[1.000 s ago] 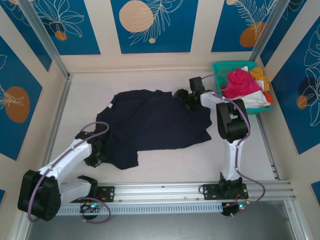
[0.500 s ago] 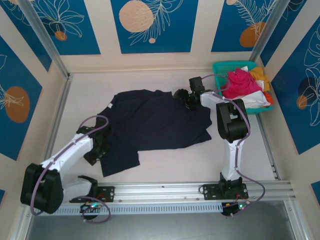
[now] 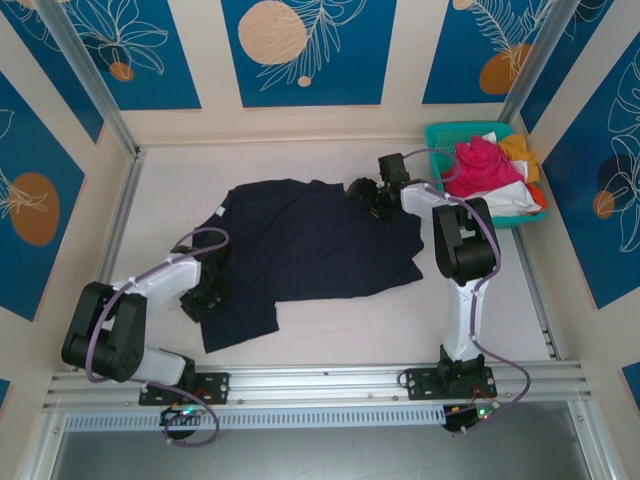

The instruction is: Fold and stack the t-shirts

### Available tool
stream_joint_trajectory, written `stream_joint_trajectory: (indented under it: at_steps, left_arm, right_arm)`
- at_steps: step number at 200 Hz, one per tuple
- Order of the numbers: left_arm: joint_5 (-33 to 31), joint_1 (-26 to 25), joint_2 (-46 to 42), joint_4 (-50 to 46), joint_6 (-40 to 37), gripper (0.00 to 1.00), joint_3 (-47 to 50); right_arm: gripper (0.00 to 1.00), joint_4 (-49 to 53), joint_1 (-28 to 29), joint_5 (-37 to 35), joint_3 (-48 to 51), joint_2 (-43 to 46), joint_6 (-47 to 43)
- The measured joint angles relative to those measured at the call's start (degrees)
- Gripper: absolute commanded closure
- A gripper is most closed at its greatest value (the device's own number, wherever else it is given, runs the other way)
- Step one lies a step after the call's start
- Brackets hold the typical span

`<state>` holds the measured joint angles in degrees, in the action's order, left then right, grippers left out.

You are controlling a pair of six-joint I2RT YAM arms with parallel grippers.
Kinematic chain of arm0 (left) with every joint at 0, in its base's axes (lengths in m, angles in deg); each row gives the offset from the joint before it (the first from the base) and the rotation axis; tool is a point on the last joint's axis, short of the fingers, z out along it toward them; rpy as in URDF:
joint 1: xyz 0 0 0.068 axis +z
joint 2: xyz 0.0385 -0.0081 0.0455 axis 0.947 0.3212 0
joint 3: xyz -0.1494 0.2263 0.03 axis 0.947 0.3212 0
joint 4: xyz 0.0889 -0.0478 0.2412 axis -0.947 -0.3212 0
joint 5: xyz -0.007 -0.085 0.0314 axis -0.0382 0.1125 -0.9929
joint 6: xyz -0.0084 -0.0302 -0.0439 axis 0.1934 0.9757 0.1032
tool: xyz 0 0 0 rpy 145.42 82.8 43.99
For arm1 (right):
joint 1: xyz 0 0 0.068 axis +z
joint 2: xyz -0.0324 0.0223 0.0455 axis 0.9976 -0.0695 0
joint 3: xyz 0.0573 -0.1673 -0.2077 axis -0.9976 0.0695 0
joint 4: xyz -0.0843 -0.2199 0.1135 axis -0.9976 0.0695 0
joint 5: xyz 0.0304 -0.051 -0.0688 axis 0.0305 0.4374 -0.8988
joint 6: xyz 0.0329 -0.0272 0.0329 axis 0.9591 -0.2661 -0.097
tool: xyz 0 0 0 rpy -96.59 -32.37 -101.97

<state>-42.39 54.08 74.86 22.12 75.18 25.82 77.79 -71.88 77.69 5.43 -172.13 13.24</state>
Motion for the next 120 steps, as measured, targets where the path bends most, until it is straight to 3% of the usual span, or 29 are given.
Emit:
stream_joint_trajectory:
  at_steps: [21, 59, 91, 106, 120]
  left_arm:
    - [0.0, 0.3, 0.8, 1.5, -0.5, 0.58, -0.3]
    - [0.1, 0.6, 0.4, 3.7, -0.7, 0.92, 0.1]
    - [0.2, 0.7, -1.0, 4.5, -0.5, 0.91, 1.0]
    - [0.3, 0.8, -1.2, 4.8, -0.4, 1.0, 1.3]
    - [0.4, 0.9, -1.6, 5.0, -0.2, 1.0, 1.5]
  right_arm:
    - [0.15, -0.2, 0.0, 0.0, 0.2, 0.0, 0.0]
    - [0.15, -1.6, 0.0, 0.3, 1.7, 0.8, 0.0]
    - [0.15, -1.3, -0.2, 0.9, 5.3, 4.0, 0.2]
    - [0.16, -1.0, -0.3, 0.9, 7.0, 6.1, 0.2]
    - [0.16, -0.4, -0.4, 0.8, 8.4, 8.5, 0.2]
